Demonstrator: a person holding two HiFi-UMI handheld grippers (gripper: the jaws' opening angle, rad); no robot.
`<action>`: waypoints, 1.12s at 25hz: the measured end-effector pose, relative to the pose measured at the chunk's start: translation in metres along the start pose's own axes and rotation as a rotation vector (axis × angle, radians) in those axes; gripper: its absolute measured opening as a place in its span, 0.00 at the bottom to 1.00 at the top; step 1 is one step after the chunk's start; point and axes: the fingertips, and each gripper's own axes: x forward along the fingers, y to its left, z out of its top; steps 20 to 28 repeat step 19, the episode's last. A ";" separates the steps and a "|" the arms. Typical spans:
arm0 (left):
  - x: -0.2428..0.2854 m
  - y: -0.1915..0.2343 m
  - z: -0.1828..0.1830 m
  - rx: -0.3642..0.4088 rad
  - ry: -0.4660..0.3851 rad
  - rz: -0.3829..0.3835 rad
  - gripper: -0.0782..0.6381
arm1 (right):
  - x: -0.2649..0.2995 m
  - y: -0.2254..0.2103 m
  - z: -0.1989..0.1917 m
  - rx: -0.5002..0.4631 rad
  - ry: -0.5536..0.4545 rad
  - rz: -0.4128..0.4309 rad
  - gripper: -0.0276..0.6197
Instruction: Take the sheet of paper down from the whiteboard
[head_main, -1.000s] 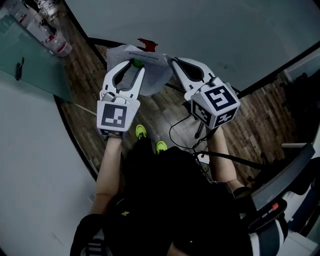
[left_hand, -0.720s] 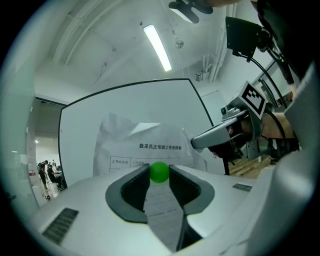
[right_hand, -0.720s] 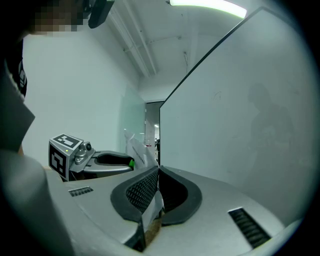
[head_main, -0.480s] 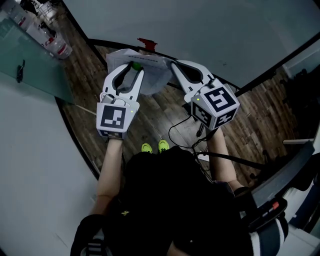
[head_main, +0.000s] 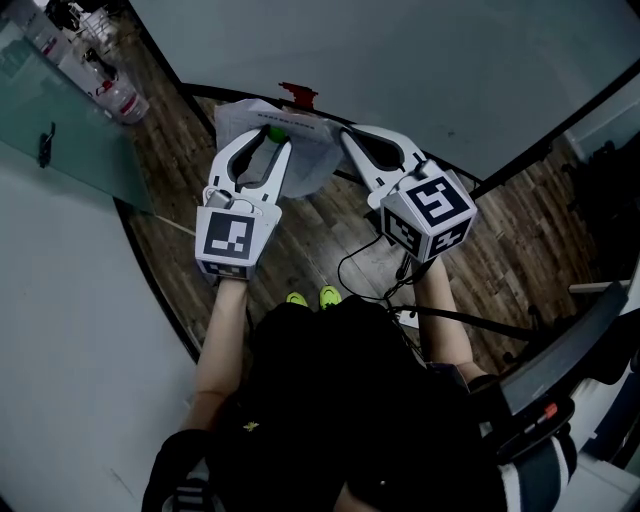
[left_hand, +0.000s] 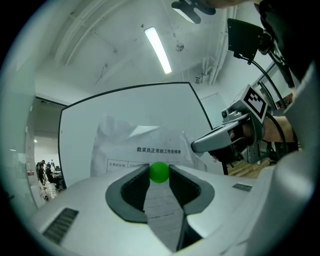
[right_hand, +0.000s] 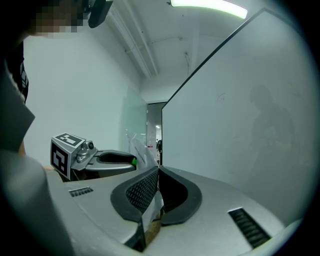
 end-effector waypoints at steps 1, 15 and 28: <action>0.001 0.000 0.001 0.000 0.002 0.001 0.28 | 0.000 0.000 0.001 -0.001 0.000 0.002 0.10; -0.002 -0.007 -0.001 -0.007 -0.003 0.002 0.28 | -0.005 0.003 -0.002 -0.010 0.003 0.015 0.10; -0.001 -0.008 -0.005 -0.013 0.003 0.000 0.28 | -0.005 0.002 -0.007 -0.004 0.012 0.017 0.10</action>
